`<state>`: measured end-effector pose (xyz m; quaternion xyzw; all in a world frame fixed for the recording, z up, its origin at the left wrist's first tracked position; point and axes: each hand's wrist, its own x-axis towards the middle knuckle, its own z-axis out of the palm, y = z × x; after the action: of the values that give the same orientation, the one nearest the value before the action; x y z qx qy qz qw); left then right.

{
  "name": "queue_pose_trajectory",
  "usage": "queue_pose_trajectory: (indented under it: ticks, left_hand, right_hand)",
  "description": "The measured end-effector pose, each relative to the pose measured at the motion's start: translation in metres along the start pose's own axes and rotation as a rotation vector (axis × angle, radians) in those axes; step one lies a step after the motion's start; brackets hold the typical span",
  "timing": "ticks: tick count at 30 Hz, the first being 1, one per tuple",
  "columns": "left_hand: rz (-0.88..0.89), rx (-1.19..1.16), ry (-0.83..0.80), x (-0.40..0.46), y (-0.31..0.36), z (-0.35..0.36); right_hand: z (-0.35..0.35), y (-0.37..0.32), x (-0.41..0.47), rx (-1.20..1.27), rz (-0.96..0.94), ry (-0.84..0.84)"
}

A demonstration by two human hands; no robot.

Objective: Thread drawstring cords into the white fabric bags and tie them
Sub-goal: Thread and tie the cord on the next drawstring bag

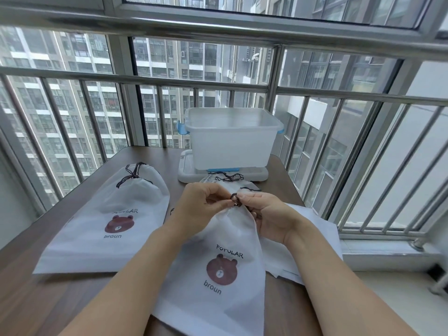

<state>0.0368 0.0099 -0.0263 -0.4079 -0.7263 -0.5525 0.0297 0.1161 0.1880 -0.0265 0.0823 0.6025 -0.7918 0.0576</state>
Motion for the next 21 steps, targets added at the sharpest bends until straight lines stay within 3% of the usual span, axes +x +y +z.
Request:
queue_pose_trajectory:
  ticks: [5,9,18,21]
  left_hand:
    - [0.180,0.140,0.005,-0.001,0.001,0.000]
    - [0.203,0.105,0.043,0.000,-0.001,0.000]
    - [-0.003,-0.018,0.094,0.000,-0.002,0.003]
    - [-0.106,-0.043,0.127,0.003,-0.005,0.002]
  right_hand:
    - [0.002,0.003,0.005,0.036,0.068,0.031]
    - [0.002,-0.001,0.003,0.104,0.092,0.011]
    - [0.009,-0.013,-0.010,0.109,0.058,0.060]
    - [0.003,-0.013,-0.006,0.186,0.020,0.171]
